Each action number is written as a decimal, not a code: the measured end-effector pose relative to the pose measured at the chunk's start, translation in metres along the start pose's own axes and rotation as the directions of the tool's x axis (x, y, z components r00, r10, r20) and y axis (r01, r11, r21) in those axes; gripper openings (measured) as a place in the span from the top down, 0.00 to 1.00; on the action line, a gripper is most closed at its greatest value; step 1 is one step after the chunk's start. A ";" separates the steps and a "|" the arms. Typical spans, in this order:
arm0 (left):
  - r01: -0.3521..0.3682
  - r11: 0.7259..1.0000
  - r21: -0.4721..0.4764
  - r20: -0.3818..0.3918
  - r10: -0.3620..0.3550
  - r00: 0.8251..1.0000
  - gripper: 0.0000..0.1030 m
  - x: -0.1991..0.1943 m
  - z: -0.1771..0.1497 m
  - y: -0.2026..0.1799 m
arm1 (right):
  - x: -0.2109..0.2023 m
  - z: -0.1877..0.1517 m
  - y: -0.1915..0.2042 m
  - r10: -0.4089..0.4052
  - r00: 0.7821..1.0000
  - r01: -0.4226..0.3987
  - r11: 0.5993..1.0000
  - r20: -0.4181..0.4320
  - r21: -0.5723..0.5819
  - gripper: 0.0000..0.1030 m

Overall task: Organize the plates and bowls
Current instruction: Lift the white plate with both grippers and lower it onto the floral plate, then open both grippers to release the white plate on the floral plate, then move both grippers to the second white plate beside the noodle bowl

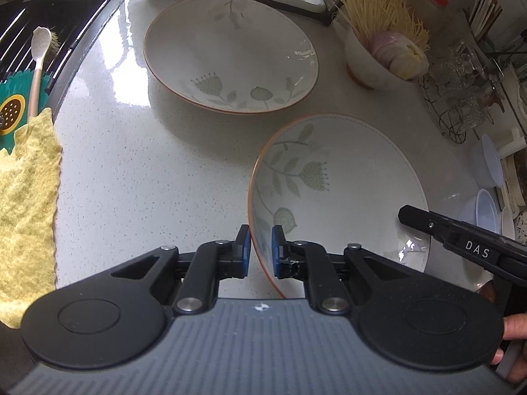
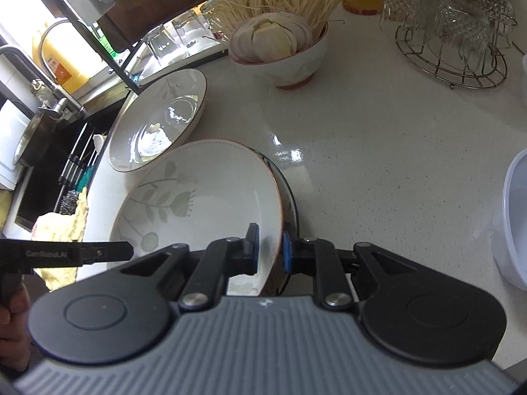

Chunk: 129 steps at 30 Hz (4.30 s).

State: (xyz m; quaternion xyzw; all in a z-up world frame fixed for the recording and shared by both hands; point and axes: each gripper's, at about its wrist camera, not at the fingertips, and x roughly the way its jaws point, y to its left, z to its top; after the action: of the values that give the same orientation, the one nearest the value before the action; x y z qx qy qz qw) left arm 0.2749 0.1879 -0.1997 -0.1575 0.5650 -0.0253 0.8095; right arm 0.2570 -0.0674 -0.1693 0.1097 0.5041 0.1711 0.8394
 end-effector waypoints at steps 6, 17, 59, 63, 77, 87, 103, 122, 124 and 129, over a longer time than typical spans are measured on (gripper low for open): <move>-0.005 0.999 0.033 0.013 0.005 1.000 0.81 -0.010 0.004 -0.004 | -0.005 0.000 -0.003 -0.007 1.000 0.006 0.999 0.014 0.041 0.82; 0.011 0.996 0.084 0.087 -0.018 0.996 0.66 -0.038 0.004 -0.013 | -0.027 -0.004 0.002 -0.046 0.995 0.040 0.997 0.091 0.060 0.66; -0.023 0.963 0.268 0.288 -0.057 0.956 0.64 -0.170 -0.088 -0.026 | -0.175 -0.082 0.095 -0.031 0.896 0.029 1.000 0.442 0.012 0.66; -0.039 0.967 0.251 0.313 -0.043 0.949 0.64 -0.175 -0.086 -0.031 | -0.182 -0.082 0.095 -0.033 0.897 0.041 0.999 0.441 -0.008 0.66; -0.046 0.986 0.158 0.356 -0.013 0.935 0.64 -0.172 -0.111 -0.059 | -0.201 -0.083 0.082 0.040 0.898 0.003 0.995 0.437 -0.097 0.66; -0.104 0.990 0.093 0.379 0.062 0.923 0.64 -0.164 -0.132 -0.061 | -0.196 -0.089 0.065 0.097 0.904 -0.031 0.986 0.416 -0.161 0.66; -0.118 0.993 0.020 0.340 0.104 0.935 0.64 -0.156 -0.133 -0.048 | -0.179 -0.088 0.071 0.149 0.928 -0.072 0.971 0.342 -0.227 0.66; -0.063 0.998 -0.024 0.329 0.068 0.942 0.64 -0.126 -0.070 -0.003 | -0.136 -0.049 0.096 0.084 0.948 -0.015 0.975 0.307 -0.223 0.66; -0.058 0.998 -0.027 0.318 0.063 0.946 0.64 -0.120 -0.057 0.002 | -0.132 -0.042 0.099 0.061 0.945 0.008 0.978 0.322 -0.208 0.66; -0.046 0.999 -0.016 0.292 0.049 0.955 0.64 -0.108 -0.029 0.013 | -0.115 -0.021 0.106 0.031 0.949 0.024 0.985 0.314 -0.170 0.66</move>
State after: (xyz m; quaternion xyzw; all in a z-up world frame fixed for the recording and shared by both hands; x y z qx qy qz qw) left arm 0.2074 0.2174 -0.1145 -0.1494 0.4428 0.0202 0.8838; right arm 0.1704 -0.0158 -0.0487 0.0637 0.3466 0.1957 0.9152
